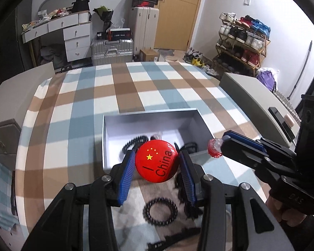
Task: Organize jewelry
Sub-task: 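Lower both held items into the grey box and open both tools, then withdraw both tools from the box toward the remaining black items, then lower the right tool onto the white round badge and close it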
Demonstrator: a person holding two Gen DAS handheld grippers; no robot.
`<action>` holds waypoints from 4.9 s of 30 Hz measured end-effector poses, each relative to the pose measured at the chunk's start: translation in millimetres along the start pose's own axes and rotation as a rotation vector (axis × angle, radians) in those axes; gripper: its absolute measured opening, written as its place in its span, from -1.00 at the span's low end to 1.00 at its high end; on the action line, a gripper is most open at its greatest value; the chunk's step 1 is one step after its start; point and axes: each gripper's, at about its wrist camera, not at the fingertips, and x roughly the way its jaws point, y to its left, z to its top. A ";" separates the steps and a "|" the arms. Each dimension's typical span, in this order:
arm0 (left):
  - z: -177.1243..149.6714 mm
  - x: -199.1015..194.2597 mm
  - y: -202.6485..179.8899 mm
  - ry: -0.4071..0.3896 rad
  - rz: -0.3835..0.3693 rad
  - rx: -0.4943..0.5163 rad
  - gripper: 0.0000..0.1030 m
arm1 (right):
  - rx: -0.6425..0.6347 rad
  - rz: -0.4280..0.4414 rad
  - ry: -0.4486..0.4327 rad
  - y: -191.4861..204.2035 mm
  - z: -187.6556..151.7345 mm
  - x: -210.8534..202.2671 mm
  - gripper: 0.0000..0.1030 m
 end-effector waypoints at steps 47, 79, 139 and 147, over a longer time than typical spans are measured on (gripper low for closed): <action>26.3 47.8 11.6 0.091 -0.083 -0.057 0.19 | 0.001 -0.095 0.050 -48.7 29.4 48.0 -0.16; -26.8 -16.1 1.4 -0.090 0.111 -0.036 0.62 | -0.030 -0.162 -0.021 6.6 -5.0 -35.1 0.76; -83.3 20.9 6.1 0.197 0.072 -0.077 0.63 | -0.151 -0.225 0.208 6.3 -119.5 -41.1 -0.20; -77.2 39.1 -0.2 0.236 0.060 -0.012 0.62 | -0.123 -0.226 0.183 1.1 -111.2 -41.5 -0.20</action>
